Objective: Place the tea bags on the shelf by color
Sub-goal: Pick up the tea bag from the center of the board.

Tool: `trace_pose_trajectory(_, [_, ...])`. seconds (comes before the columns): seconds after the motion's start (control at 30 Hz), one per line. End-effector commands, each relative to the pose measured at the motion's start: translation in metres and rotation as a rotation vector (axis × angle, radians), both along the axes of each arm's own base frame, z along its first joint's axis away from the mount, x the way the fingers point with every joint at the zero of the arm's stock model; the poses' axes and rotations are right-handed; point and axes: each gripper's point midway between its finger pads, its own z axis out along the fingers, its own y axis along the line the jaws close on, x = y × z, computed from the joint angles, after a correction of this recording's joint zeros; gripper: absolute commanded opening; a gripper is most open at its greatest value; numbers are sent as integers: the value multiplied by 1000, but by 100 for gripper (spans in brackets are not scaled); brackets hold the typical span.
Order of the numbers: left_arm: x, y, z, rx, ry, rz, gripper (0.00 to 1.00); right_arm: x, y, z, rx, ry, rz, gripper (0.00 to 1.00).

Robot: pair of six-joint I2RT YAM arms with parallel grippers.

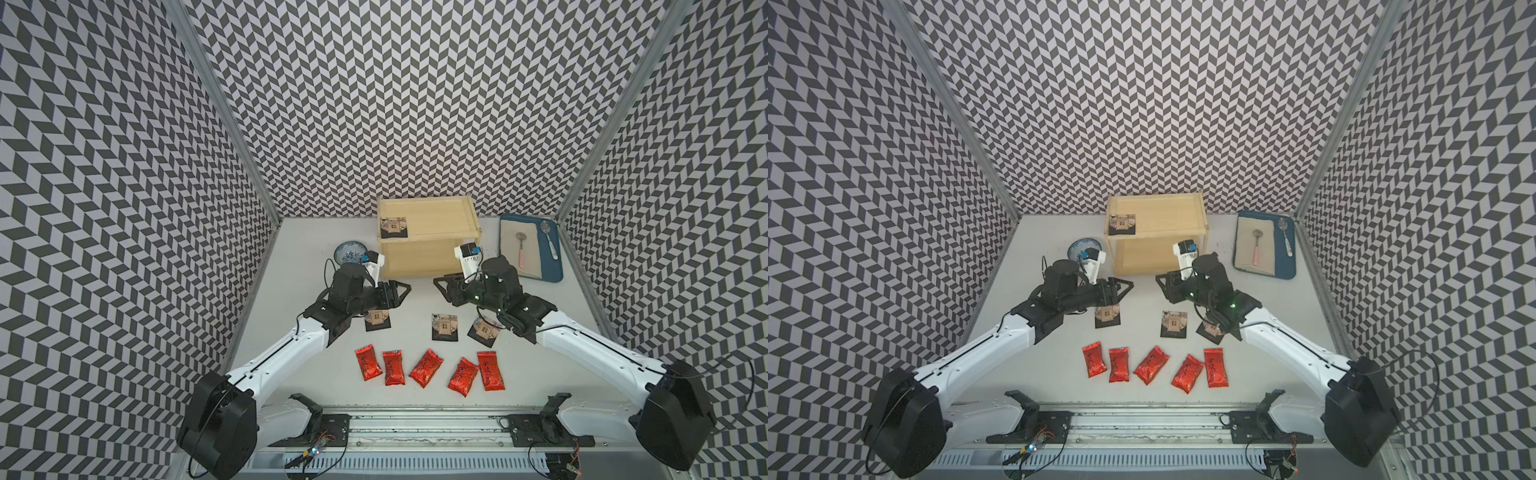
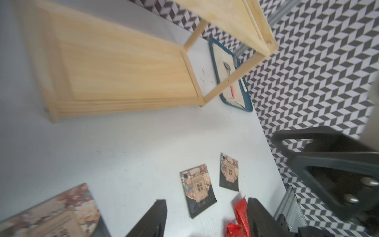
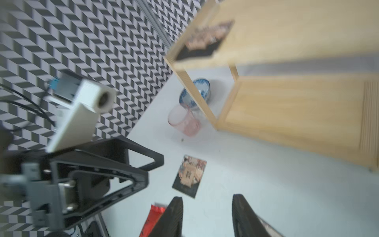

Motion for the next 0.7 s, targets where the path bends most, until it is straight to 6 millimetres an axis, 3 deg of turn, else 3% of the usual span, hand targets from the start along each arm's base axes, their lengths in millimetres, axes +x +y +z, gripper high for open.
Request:
trace_pose_trajectory(0.0, [-9, -41, -9, -5, -14, -90, 67, -8, -10, -31, 29, 32, -46, 38])
trace_pose_trajectory(0.1, [-10, -63, -30, 31, 27, -137, 61, -21, -14, -72, -4, 119, -31, 36])
trace_pose_trajectory(0.2, [-12, -71, -43, 28, 45, -141, 60, -27, -20, -95, -24, 148, -36, 34])
trace_pose_trajectory(0.47, [-6, -72, -60, 45, 78, -131, 58, -35, -35, -131, -66, 196, -62, 30])
trace_pose_trajectory(0.67, [-5, -70, -68, 57, 92, -129, 58, -39, -39, -148, -66, 221, -69, 29])
